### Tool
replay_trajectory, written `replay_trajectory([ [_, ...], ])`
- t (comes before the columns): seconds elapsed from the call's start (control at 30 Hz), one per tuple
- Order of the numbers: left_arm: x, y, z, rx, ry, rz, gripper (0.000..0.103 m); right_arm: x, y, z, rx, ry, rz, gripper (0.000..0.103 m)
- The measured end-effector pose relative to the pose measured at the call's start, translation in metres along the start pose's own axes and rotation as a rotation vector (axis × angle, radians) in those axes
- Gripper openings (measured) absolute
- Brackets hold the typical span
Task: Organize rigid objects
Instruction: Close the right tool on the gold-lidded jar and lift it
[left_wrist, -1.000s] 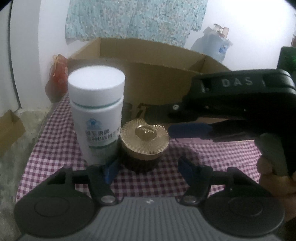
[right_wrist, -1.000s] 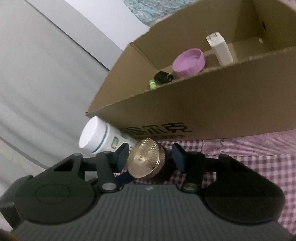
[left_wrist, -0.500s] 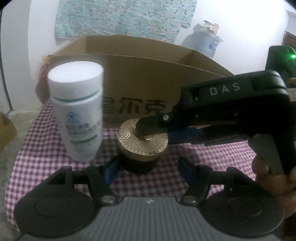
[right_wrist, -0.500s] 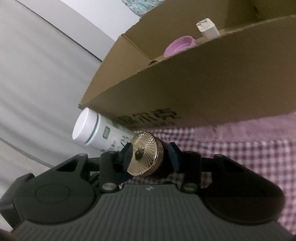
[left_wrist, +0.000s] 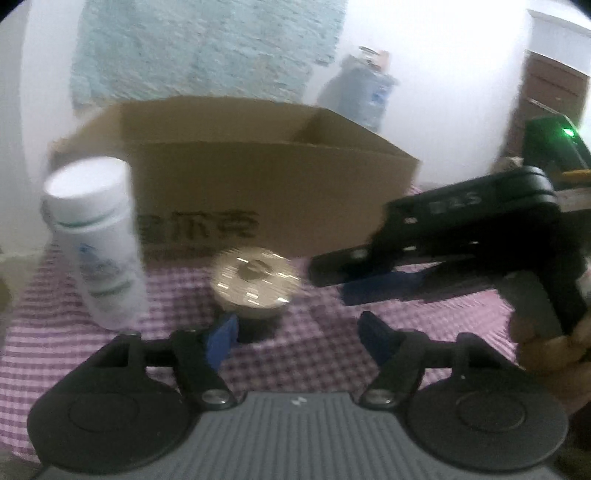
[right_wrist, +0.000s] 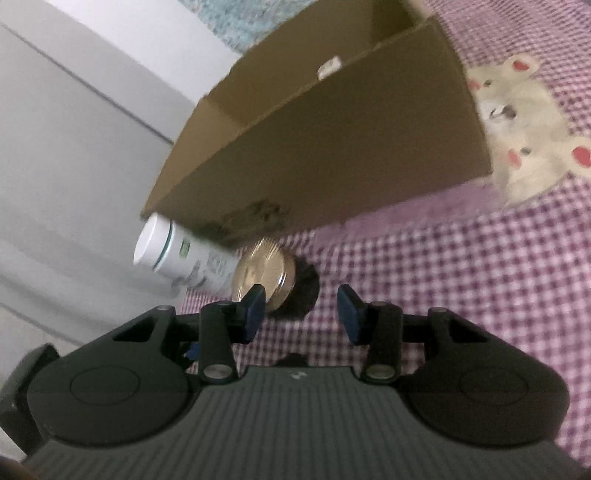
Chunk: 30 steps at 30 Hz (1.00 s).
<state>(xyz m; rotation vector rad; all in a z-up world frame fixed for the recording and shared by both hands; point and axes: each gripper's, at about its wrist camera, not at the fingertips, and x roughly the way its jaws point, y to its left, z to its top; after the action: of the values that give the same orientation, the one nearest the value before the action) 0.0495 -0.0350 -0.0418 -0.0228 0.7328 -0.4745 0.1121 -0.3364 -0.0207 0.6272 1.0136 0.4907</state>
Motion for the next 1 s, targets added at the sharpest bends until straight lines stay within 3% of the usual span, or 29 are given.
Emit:
replay_trajectory([
  [0.17, 0.02, 0.013, 0.014, -0.005, 0.04, 0.07, 0.079, 0.009, 0.001, 0.01, 0.001, -0.024, 0.028, 0.047],
  [0.3, 0.041, 0.012, 0.019, -0.015, 0.087, 0.074, 0.068, 0.029, 0.007, 0.016, -0.006, -0.026, 0.038, 0.048],
  [0.43, 0.047, 0.004, 0.022, -0.002, 0.072, 0.088, 0.06, 0.039, 0.012, 0.017, -0.009, -0.003, 0.065, 0.049],
  [0.57, 0.046, 0.001, 0.021, -0.015, 0.074, 0.07, 0.06, 0.036, 0.019, 0.012, -0.044, 0.001, 0.037, 0.05],
  [1.0, 0.033, -0.042, 0.006, 0.046, 0.119, -0.054, 0.06, -0.023, -0.002, -0.023, 0.033, -0.016, -0.034, 0.054],
])
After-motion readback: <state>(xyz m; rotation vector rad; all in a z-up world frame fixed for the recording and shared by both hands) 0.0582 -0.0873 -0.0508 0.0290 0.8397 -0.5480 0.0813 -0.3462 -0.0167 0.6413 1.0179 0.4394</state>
